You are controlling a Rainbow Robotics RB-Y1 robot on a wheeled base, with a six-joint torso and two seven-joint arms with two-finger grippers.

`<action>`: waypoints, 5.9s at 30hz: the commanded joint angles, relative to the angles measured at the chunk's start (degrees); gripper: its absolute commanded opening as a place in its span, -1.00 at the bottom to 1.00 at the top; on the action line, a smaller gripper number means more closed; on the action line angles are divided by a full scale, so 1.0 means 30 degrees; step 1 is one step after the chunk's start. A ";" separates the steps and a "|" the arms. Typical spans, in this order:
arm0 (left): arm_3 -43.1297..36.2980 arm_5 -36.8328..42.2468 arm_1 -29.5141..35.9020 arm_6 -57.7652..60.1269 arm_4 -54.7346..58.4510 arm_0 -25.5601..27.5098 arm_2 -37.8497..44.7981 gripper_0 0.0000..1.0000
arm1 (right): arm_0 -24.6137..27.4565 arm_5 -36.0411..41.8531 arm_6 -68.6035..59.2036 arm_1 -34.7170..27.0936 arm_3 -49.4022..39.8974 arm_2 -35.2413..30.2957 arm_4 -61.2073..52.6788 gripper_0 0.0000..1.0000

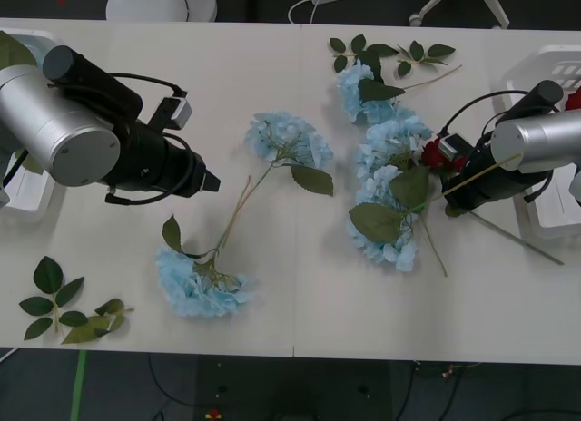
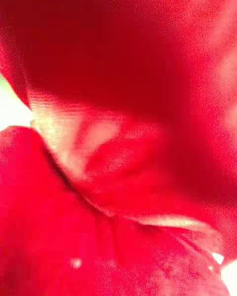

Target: Place the red flowers into the right box and the blue flowers into the left box. If a person shows an open palm, hand one flower to the person first, then continue sorting.

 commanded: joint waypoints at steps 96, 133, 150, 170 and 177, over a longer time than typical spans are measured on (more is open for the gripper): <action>0.5898 0.0186 -0.7011 4.2899 -0.3582 0.2078 -0.0361 1.00 | -0.4699 -0.4898 -0.6458 -0.3201 0.7099 -0.3822 1.0845 0.09; 0.4668 0.2500 -0.7421 4.1434 -0.7039 0.3835 0.0401 -1.00 | -0.4669 0.4272 0.4001 -0.5984 -0.2158 -0.3090 0.1294 0.92; -0.1280 0.8564 -0.2734 3.0536 -0.9265 0.1960 0.3565 -1.00 | -0.4669 0.3334 0.0514 -0.5076 -0.2158 -0.1068 0.0034 0.93; -0.3243 0.6309 0.0899 1.2753 -0.9968 0.0144 0.1485 1.00 | -0.2091 0.3510 -0.3265 -0.4724 -0.4121 0.0631 -0.2134 0.92; -0.3243 0.6484 0.1134 1.2108 -0.9998 0.0144 0.1221 1.00 | -0.0744 0.2572 -0.5462 -0.4402 -0.6055 0.0631 -0.1167 0.93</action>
